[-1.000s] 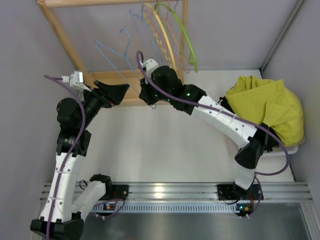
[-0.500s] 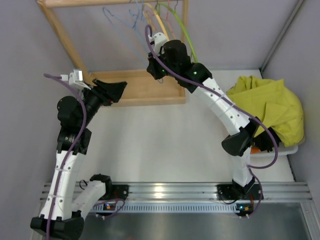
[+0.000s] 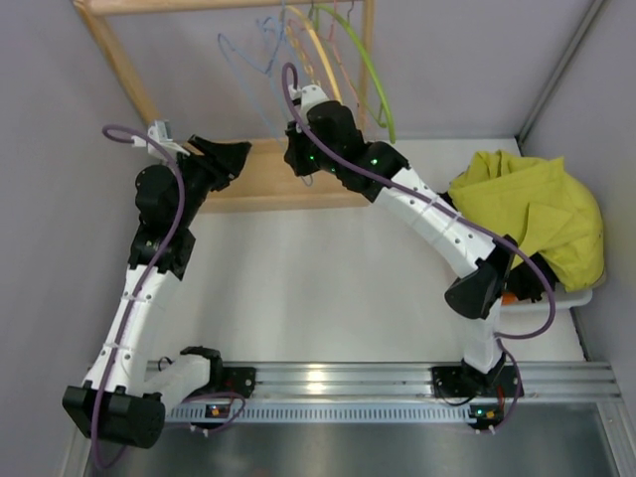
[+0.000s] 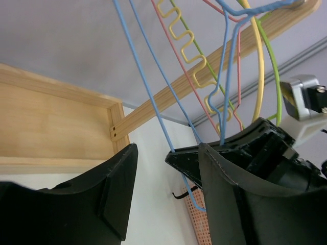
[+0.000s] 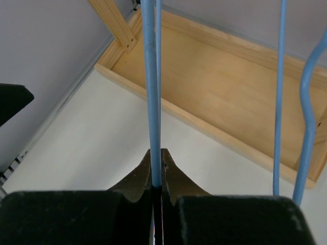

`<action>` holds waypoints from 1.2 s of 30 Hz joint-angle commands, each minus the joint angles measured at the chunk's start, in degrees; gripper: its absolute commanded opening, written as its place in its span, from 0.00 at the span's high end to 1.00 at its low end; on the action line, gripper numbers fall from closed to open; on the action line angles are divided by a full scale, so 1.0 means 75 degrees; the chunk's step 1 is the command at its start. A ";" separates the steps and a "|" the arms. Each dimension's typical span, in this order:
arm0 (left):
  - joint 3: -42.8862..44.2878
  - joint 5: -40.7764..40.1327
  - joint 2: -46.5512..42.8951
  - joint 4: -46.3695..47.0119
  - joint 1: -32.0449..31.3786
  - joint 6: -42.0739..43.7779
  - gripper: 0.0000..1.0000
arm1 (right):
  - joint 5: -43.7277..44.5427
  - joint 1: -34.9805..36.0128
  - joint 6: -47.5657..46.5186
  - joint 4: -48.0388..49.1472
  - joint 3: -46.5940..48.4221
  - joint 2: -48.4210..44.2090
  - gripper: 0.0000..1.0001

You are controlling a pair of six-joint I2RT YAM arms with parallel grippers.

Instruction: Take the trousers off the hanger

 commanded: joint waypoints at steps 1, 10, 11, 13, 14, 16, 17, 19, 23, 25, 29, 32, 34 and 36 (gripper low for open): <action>0.0046 -0.0354 0.0066 0.0474 -0.0019 -0.0368 0.43 | 0.0375 0.0124 0.0445 0.0606 0.0027 -0.0737 1.00; 0.0526 0.0467 0.0488 0.1622 -0.0499 -0.0953 0.46 | 0.0703 0.0522 0.0340 0.0746 -0.0500 -0.0842 1.00; 0.0573 0.0455 0.0592 0.1634 -0.0500 -0.1024 0.46 | 0.0715 0.0581 0.0351 0.0793 -0.0512 -0.0854 1.00; 0.0713 0.0489 0.0698 0.1622 -0.0511 -0.1094 0.49 | 0.0727 0.0616 0.0375 0.0793 -0.0512 -0.0854 1.00; 0.0761 0.0525 0.0745 0.1622 -0.0523 -0.1211 0.49 | 0.0727 0.0663 0.0340 0.0805 -0.0524 -0.0865 1.00; 0.0843 0.0607 0.0886 0.1680 -0.0616 -0.1259 0.50 | 0.0774 0.0733 0.0340 0.0816 -0.0535 -0.0889 1.00; 0.0855 0.0618 0.0910 0.1669 -0.0675 -0.1247 0.51 | 0.0786 0.0768 0.0340 0.0828 -0.0570 -0.0901 1.00; 0.0843 0.0618 0.0992 0.1669 -0.0815 -0.1294 0.51 | 0.0809 0.0815 0.0340 0.0863 -0.0582 -0.0889 1.00; 0.0843 0.0677 0.1109 0.1669 -0.0980 -0.1364 0.52 | 0.0809 0.0851 0.0375 0.0899 -0.0617 -0.0878 1.00; 0.0843 0.0689 0.1191 0.1704 -0.1026 -0.1387 0.53 | 0.0763 0.0862 0.0363 0.0934 -0.0617 -0.0877 1.00; 0.0796 0.0596 0.1238 0.1704 -0.1039 -0.1423 0.59 | 0.0727 0.0921 0.0363 0.1074 -0.0734 -0.0971 1.00; 0.0761 0.0548 0.1285 0.1750 -0.1039 -0.1574 0.69 | 0.0587 0.0933 0.0351 0.1238 -0.0945 -0.1099 1.00; 0.0749 0.0688 0.1332 0.1914 -0.1039 -0.1703 0.76 | 0.0470 0.0956 0.0386 0.1297 -0.1074 -0.1147 1.00; 0.0819 0.0771 0.1402 0.1927 -0.1039 -0.1774 0.76 | 0.0411 0.0956 0.0375 0.1332 -0.1145 -0.1194 1.00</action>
